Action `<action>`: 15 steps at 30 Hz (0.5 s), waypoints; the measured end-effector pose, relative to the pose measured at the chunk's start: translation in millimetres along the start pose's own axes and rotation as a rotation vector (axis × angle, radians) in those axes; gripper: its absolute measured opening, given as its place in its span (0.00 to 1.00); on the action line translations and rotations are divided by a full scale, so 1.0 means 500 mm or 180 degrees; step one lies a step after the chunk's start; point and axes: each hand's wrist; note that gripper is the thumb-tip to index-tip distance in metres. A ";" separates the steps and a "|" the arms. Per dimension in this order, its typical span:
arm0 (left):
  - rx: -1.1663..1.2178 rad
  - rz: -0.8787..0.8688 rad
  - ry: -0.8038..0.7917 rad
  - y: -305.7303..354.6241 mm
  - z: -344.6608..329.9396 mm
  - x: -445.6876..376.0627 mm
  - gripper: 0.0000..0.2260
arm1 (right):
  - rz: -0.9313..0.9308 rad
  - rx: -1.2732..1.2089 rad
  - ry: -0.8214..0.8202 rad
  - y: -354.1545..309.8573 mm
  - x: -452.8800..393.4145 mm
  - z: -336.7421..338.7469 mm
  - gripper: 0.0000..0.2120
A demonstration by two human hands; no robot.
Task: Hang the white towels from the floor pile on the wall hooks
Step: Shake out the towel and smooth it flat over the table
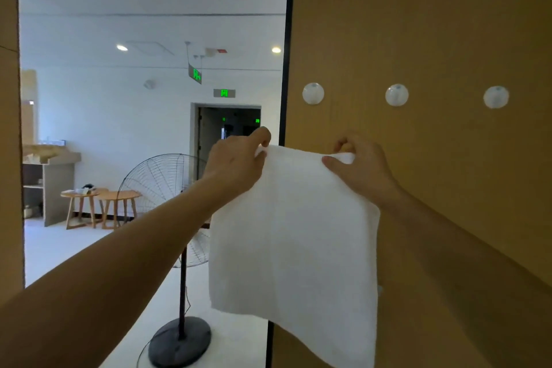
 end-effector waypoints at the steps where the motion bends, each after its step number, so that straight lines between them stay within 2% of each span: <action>1: -0.0095 -0.0162 0.0102 0.005 -0.009 -0.030 0.07 | 0.0167 -0.0047 0.0113 0.009 -0.030 0.002 0.05; 3: -0.0245 -0.0389 0.0259 0.013 -0.025 -0.086 0.12 | 0.0497 0.0007 0.0178 0.025 -0.086 0.008 0.01; 5: -0.0450 -0.0515 0.0349 0.021 -0.037 -0.136 0.15 | 0.0695 0.0237 0.0083 0.044 -0.140 0.017 0.06; 7: -0.0706 -0.0582 0.0416 0.031 -0.047 -0.179 0.16 | 0.0977 0.0795 0.0069 0.068 -0.193 0.025 0.10; 10: -0.0870 -0.0545 0.0612 0.051 -0.066 -0.240 0.17 | 0.1362 0.1408 0.0190 0.094 -0.266 0.032 0.13; 15: -0.0796 -0.0459 0.0871 0.077 -0.108 -0.336 0.17 | 0.1397 0.1938 0.0431 0.133 -0.375 0.023 0.14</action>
Point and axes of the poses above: each hand's wrist, its own x-axis away from the middle knuckle, its own z-axis out of the back of the hand, y = z × x, and after that the axes turned 5 degrees about z, right-handed
